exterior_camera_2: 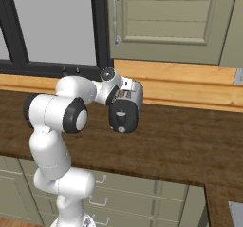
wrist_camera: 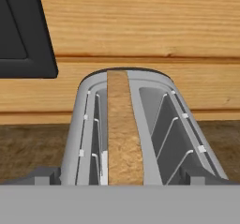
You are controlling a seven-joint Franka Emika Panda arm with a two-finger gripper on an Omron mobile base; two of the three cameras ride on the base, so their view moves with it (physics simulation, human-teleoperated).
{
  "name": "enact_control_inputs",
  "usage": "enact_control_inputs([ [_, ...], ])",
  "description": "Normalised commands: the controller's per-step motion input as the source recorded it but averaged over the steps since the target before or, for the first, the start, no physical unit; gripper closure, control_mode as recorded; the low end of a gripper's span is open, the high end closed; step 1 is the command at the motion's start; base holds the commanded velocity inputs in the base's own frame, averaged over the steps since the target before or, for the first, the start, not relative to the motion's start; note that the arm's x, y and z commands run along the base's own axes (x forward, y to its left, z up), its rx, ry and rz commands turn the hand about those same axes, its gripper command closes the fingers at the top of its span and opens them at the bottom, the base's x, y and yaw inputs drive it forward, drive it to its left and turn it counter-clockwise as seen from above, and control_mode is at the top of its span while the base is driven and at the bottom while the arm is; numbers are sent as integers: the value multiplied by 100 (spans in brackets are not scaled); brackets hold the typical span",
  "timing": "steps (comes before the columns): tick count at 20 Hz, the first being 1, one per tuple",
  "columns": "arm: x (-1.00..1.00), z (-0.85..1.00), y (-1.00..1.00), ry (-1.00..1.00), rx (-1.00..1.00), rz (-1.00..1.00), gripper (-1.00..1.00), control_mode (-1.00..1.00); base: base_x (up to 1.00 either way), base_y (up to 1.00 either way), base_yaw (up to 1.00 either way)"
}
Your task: Start the toaster. Once the lever pops up, take the bread to the plate on the dining counter.
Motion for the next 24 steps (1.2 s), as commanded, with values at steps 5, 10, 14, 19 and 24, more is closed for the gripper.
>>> enact_control_inputs([
  [5,9,-8,0,0,1,0,100,-100,0,0,0],
  [10,8,-8,0,0,1,0,100,-100,0,0,0],
  [14,6,-4,0,0,0,0,100,-100,0,0,0],
  [19,1,-1,0,0,0,0,100,-100,0,0,0],
  [24,-1,0,0,-10,1,0,100,-100,0,0,0],
])
